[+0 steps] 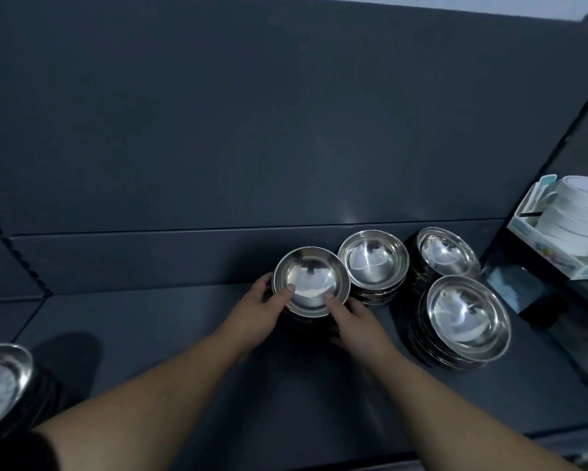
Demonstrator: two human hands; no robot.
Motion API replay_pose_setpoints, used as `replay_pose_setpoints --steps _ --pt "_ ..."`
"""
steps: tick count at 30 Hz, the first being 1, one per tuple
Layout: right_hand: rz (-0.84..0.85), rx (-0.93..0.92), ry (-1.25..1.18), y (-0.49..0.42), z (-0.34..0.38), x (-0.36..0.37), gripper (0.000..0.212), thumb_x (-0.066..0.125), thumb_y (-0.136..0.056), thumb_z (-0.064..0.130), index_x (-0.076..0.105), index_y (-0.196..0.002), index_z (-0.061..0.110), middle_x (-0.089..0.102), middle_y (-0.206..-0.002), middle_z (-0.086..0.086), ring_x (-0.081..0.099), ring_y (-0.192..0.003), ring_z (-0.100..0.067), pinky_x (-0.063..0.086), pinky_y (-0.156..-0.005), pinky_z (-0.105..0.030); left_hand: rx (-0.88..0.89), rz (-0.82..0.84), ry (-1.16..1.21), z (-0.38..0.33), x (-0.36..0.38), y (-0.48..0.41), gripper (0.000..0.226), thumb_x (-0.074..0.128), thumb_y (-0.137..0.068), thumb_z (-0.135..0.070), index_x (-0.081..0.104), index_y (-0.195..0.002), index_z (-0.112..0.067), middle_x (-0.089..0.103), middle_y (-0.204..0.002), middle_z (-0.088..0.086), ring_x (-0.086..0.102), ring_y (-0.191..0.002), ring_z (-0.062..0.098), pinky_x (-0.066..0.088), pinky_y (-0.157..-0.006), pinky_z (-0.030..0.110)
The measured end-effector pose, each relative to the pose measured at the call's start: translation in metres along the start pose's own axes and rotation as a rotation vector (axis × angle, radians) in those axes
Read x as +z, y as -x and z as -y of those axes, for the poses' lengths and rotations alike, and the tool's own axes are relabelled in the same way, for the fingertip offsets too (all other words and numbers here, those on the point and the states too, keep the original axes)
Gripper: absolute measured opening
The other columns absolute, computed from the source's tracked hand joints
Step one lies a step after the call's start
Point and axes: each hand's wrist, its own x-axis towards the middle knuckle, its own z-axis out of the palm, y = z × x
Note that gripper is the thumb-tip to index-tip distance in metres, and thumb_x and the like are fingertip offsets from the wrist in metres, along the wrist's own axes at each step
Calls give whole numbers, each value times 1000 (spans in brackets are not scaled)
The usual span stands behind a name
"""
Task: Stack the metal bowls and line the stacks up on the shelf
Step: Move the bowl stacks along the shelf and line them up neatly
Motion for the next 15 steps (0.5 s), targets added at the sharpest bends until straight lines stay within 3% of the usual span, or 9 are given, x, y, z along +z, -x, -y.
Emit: replay_pose_setpoints --steps 5,9,15 --pt "46 -32 -31 6 -2 1 28 66 -81 53 64 -105 37 70 -116 10 65 -109 -14 49 -103 -45 4 -30 129 5 1 14 81 65 -65 -67 45 -137 -35 63 -127 -11 60 -117 10 44 -107 40" --pt "137 -67 -19 13 -2 8 66 65 -63 69 64 -118 33 71 -114 11 66 -108 -12 50 -102 -44 10 -130 189 7 -6 40 77 68 -64 -68 50 -132 -35 66 -124 -9 62 -116 13 44 -107 43" --pt "311 -107 -25 31 0 26 78 66 -58 71 62 -124 29 71 -117 9 66 -108 -13 55 -95 -42 10 -271 294 12 -20 91 36 62 -88 -43 56 -122 -33 71 -115 -9 66 -108 11 44 -107 37"
